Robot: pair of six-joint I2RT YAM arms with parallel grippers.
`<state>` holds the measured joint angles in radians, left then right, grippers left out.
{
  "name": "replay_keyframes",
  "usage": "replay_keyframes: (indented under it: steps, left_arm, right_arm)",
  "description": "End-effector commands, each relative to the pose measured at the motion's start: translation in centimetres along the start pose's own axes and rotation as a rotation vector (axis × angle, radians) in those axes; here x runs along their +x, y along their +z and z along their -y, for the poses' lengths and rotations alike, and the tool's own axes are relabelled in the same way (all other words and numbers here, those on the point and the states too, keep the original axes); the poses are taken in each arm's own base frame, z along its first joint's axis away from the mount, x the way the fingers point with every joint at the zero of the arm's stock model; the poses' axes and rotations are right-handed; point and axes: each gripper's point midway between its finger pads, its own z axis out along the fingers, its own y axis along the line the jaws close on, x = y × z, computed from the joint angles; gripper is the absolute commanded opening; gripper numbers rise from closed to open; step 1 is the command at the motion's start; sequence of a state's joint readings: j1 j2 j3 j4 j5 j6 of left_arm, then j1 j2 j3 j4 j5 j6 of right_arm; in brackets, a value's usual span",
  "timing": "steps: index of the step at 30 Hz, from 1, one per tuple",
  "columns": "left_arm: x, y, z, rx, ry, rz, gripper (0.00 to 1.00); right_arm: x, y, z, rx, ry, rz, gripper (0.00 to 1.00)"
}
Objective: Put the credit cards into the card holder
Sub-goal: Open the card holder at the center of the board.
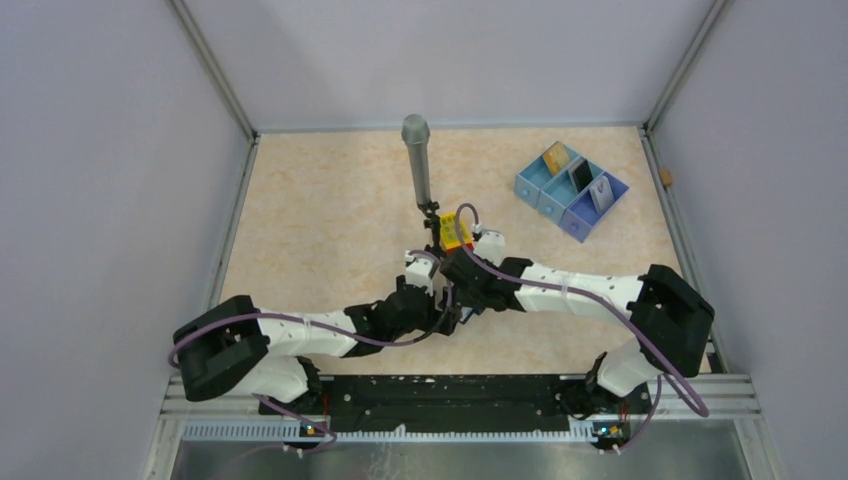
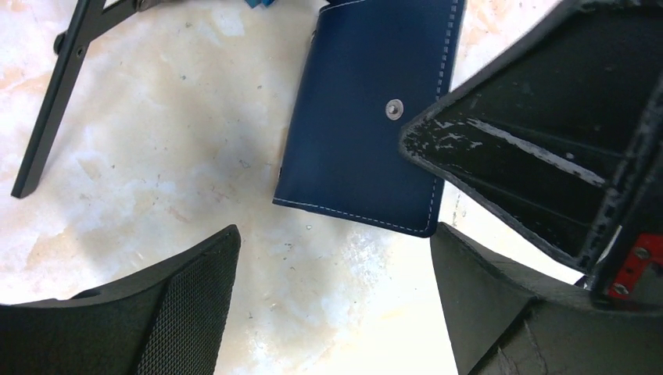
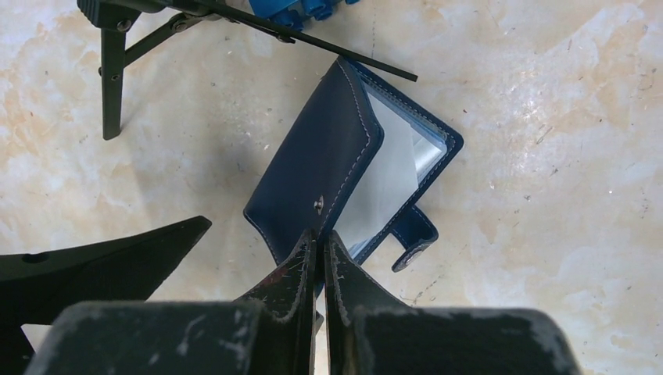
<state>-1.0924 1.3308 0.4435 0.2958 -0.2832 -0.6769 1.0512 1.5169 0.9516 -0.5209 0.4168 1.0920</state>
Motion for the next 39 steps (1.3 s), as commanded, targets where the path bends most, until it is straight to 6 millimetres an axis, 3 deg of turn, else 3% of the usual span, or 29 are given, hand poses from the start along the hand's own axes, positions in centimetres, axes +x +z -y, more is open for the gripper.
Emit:
replay_keyframes:
  steps: [1, 9, 14, 19, 22, 27, 30, 35, 39]
  left_arm:
    - [-3.3, -0.4, 3.2, 0.108, 0.046, 0.140, 0.90]
    - [-3.8, -1.4, 4.5, 0.191, 0.131, 0.191, 0.90]
    - [-3.9, -1.0, 3.9, 0.154, 0.148, 0.199, 0.84]
    - [-4.3, -0.5, 2.7, 0.064, 0.154, 0.209, 0.54]
    - [-4.4, -0.5, 2.5, 0.044, 0.170, 0.214, 0.43]
    - [-4.1, -0.3, 2.5, 0.016, 0.197, 0.197, 0.14]
    - [-4.3, -0.2, 1.8, -0.044, 0.174, 0.195, 0.00]
    - [-4.2, -0.5, -0.1, -0.177, 0.070, 0.176, 0.00]
    - [-3.4, -0.5, -0.1, -0.200, 0.015, 0.124, 0.00]
  right_arm:
    - [-2.1, -2.0, -4.3, -0.170, 0.094, 0.018, 0.00]
    - [-2.8, -2.7, -3.8, -0.210, 0.130, -0.003, 0.00]
    - [-2.5, -3.0, -3.7, -0.218, 0.134, -0.016, 0.00]
    - [-2.3, -2.9, -3.7, -0.220, 0.131, -0.027, 0.00]
    - [-2.2, -2.9, -3.8, -0.221, 0.129, -0.032, 0.00]
    - [-2.2, -2.8, -3.7, -0.220, 0.108, -0.028, 0.01]
    - [-2.6, -3.2, -3.6, -0.236, 0.103, -0.004, 0.13]
    - [-3.8, -4.1, -1.5, -0.197, 0.122, 0.077, 0.36]
    - [-4.3, -4.8, 0.4, -0.167, 0.137, 0.123, 0.45]
